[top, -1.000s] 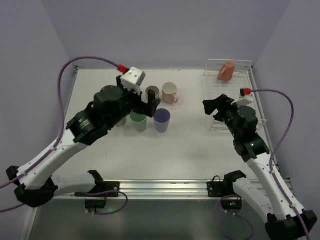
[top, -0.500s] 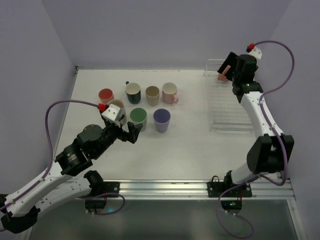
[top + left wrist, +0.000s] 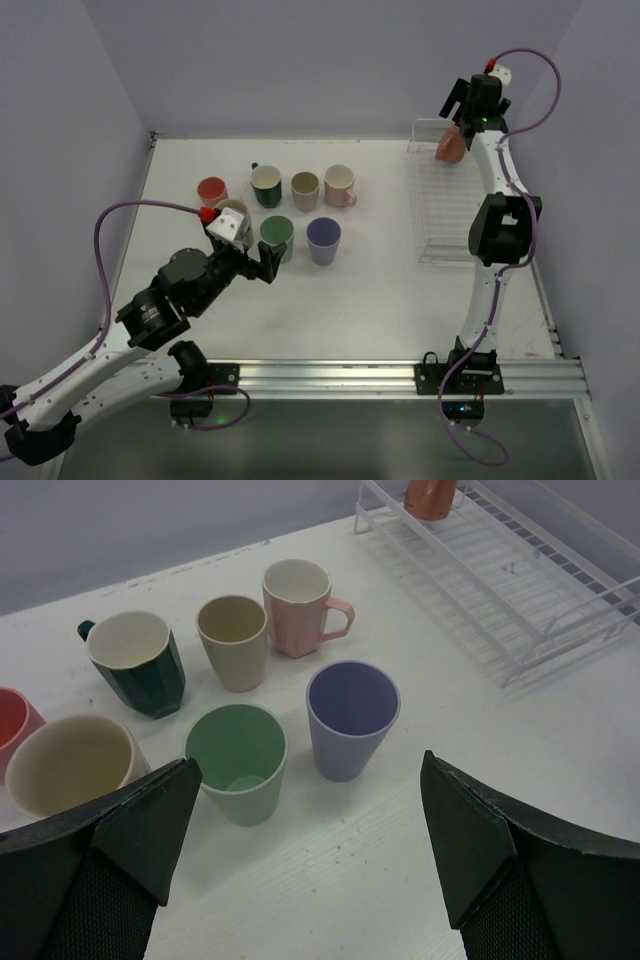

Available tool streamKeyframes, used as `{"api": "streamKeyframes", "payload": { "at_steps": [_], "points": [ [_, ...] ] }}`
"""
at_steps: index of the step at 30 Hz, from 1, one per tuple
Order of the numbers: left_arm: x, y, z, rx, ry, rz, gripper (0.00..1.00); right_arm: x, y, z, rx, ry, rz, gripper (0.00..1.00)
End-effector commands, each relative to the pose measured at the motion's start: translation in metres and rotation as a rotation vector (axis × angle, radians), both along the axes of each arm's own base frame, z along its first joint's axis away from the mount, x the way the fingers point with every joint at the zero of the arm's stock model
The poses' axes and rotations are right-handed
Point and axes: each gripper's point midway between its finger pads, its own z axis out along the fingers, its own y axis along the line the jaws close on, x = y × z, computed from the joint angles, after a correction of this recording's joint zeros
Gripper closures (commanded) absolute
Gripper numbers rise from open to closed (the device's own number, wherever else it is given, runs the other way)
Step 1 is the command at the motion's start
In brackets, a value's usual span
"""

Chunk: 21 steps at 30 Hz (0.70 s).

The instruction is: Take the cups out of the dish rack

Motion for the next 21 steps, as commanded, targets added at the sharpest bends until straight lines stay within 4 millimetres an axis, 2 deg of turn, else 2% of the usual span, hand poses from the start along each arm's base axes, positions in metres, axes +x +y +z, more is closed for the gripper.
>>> {"api": "streamKeyframes", "payload": {
  "at_steps": [1,5,10,13,15,18,21],
  "points": [
    [0.009,0.002,0.008,-0.009,-0.041,0.034,0.00,0.015,-0.002,0.006,-0.033,-0.008,0.032,0.01],
    [0.014,0.001,0.004,0.003,-0.030,0.042,0.00,0.032,-0.004,-0.021,-0.033,0.010,0.037,0.01],
    [0.019,0.005,0.001,0.005,-0.022,0.058,0.00,0.042,-0.008,-0.038,-0.036,0.000,0.026,0.05],
    [0.022,0.006,-0.001,0.009,-0.018,0.065,0.00,0.042,-0.007,-0.055,-0.029,0.021,0.020,0.09],
    [0.023,0.005,-0.002,0.012,-0.014,0.062,0.00,0.042,-0.007,-0.061,-0.025,0.026,0.022,0.11],
    [0.025,0.004,-0.003,0.015,-0.010,0.064,0.00,0.040,-0.007,-0.059,-0.018,0.014,0.017,0.23],
    [0.026,0.005,-0.004,0.016,-0.007,0.065,0.00,0.037,-0.005,-0.062,-0.010,0.018,0.017,0.22]
  ]
}}
